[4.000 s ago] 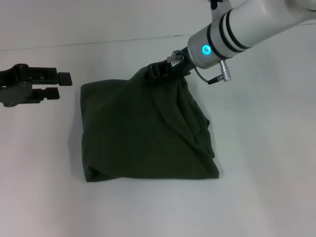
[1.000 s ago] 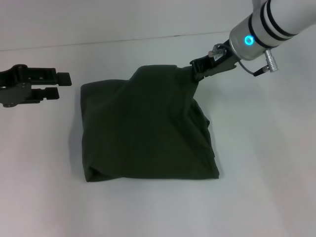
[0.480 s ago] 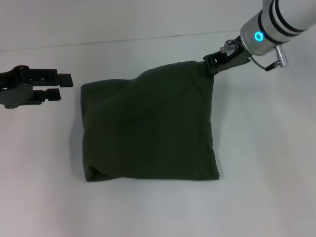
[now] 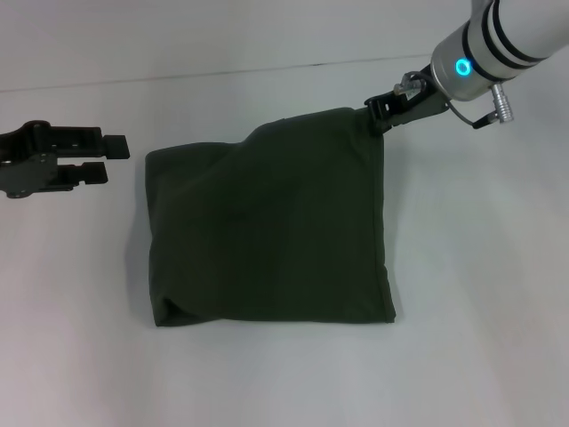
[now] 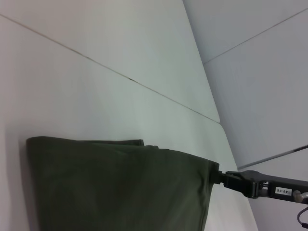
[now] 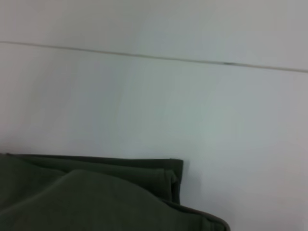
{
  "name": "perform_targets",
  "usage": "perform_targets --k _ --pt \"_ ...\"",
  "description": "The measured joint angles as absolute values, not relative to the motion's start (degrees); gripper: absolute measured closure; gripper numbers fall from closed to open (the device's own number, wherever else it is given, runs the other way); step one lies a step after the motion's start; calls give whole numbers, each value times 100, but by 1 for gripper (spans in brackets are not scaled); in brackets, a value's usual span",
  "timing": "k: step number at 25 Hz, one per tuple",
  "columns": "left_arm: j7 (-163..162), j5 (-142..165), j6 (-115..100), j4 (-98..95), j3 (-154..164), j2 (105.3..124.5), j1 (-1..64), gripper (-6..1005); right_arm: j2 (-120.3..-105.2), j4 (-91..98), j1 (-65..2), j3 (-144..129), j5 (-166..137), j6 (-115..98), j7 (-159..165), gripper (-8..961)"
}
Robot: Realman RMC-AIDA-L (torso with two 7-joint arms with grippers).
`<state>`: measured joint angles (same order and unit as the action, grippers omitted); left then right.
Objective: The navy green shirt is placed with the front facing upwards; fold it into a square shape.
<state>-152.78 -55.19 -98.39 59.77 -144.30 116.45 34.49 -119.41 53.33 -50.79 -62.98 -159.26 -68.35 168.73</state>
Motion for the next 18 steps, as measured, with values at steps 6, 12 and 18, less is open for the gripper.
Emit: perform_targets --k 6,12,18 --pt "-15261 -5527 -9844 5977 -14432 11645 3445 372 -11935 5232 -5091 -6276 -15925 -6749 16879 854" --pt "-15245 -5529 -9844 5977 -14432 11650 3440 372 -11934 5229 -5057 -6216 -15947 -6666 16888 655" --pt "-15243 -5532 -9844 5977 -14432 11657 3426 372 -11885 5305 -5047 -5872 -15922 -6667 16856 587"
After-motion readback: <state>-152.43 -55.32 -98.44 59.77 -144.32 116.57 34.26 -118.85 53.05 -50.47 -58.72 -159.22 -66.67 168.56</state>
